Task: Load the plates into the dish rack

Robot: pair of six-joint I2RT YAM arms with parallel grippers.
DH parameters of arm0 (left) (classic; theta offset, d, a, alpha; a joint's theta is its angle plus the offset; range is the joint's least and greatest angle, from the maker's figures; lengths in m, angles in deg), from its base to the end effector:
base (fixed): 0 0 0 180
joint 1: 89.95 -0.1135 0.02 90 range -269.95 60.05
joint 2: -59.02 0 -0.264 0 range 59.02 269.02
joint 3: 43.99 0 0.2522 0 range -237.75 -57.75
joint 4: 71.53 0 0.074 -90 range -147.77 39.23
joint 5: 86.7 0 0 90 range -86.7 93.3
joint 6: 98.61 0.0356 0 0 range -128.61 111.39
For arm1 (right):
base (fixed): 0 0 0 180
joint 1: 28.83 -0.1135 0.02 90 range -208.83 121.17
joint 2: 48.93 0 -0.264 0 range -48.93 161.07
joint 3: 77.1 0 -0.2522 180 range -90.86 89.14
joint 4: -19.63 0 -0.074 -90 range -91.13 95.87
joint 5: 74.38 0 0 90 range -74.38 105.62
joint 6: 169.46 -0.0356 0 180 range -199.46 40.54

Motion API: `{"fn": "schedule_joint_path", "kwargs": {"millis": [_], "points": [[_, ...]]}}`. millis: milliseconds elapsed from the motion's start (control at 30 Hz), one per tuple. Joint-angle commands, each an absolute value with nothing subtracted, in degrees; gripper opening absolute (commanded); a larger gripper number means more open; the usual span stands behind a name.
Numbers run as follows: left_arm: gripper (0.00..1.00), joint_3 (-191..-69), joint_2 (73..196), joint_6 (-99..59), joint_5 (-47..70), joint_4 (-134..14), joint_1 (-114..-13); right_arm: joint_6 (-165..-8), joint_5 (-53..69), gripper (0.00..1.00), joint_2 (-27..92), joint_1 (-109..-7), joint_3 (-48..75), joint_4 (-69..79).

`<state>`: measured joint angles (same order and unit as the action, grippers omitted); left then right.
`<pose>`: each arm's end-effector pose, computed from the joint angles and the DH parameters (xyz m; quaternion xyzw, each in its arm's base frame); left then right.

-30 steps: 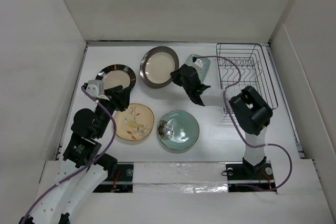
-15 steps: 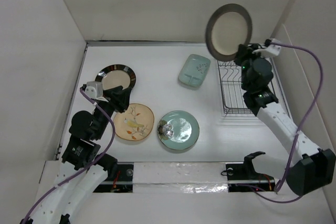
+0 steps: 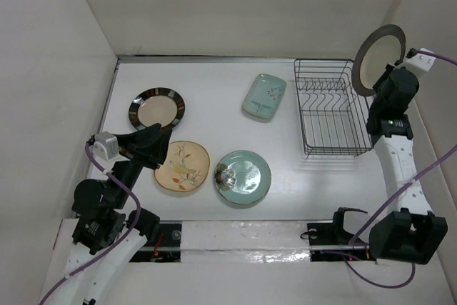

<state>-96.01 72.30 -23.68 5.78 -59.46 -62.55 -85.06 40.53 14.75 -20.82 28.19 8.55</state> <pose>0.0505 -0.0279 0.3811 0.0747 0.5198 -0.3188 0.7890 0.2522 -0.0506 0.3983 0.2332 0.6678 -0.1671 0.6868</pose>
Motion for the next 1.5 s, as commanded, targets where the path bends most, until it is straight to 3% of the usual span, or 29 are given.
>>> {"fn": "schedule_joint_path", "kwargs": {"millis": [0,467,1467], "points": [[0.38,-96.51,71.5,-23.38,6.46,-62.43,-61.74,-80.17,34.62,0.0,17.06,-17.85,22.35,24.67],[0.39,-96.51,71.86,-23.38,7.17,-62.25,-61.74,-69.79,33.9,0.0,29.55,-17.75,17.86,24.41],[0.39,-96.16,72.82,-23.29,7.17,-62.34,-61.74,-68.47,36.36,0.0,33.43,-17.75,21.72,27.84]]}}
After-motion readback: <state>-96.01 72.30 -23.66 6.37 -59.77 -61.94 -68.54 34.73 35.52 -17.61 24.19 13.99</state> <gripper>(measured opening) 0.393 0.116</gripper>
